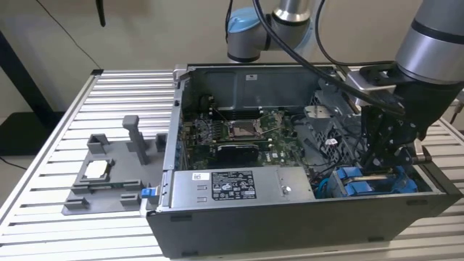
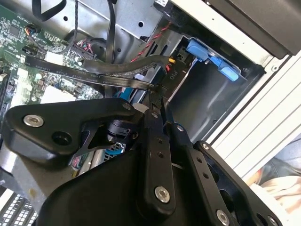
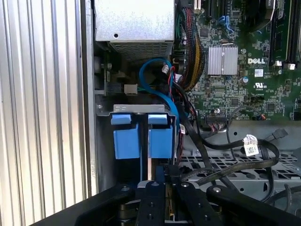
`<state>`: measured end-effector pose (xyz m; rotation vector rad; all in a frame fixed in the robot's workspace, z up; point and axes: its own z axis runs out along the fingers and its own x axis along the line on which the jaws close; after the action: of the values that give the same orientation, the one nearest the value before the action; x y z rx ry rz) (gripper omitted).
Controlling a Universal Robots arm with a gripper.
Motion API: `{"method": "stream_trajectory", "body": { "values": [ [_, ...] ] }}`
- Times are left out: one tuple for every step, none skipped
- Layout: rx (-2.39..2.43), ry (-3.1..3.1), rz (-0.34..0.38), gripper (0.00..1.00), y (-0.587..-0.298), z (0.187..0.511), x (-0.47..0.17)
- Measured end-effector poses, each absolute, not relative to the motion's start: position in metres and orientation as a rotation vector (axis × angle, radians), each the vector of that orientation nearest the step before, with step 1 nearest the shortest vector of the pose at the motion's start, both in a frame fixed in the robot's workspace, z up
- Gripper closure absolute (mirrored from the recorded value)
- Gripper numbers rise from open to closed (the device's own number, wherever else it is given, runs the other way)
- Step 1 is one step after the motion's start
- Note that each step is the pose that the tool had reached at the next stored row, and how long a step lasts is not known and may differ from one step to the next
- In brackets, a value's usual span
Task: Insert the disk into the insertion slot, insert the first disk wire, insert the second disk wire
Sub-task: 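Insert the second disk wire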
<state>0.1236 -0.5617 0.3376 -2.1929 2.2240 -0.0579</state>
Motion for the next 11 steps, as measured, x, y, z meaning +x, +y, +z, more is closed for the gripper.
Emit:
{"method": "stream_trajectory", "body": {
  "values": [
    [-2.193,2.224,-0.058,0.84,-0.562,0.337,0.124],
    [-2.193,2.224,-0.057,0.83,-0.562,0.337,0.124],
    [-2.193,2.224,-0.057,0.83,-0.562,0.337,0.124],
    [-2.193,2.224,-0.057,0.83,-0.562,0.337,0.124],
    [-2.193,2.224,-0.057,0.76,-0.562,0.337,0.124],
    [-2.193,2.224,-0.057,0.76,-0.562,0.338,0.124],
    [-2.193,2.224,-0.058,0.76,-0.562,0.339,0.124],
    [-2.192,2.224,-0.057,0.76,-0.562,0.341,0.124],
    [-2.192,2.224,-0.058,0.76,-0.563,0.345,0.124],
    [-2.192,2.225,-0.058,0.76,-0.563,0.348,0.124],
    [-2.191,2.225,-0.057,0.76,-0.563,0.351,0.124]
  ]
}}
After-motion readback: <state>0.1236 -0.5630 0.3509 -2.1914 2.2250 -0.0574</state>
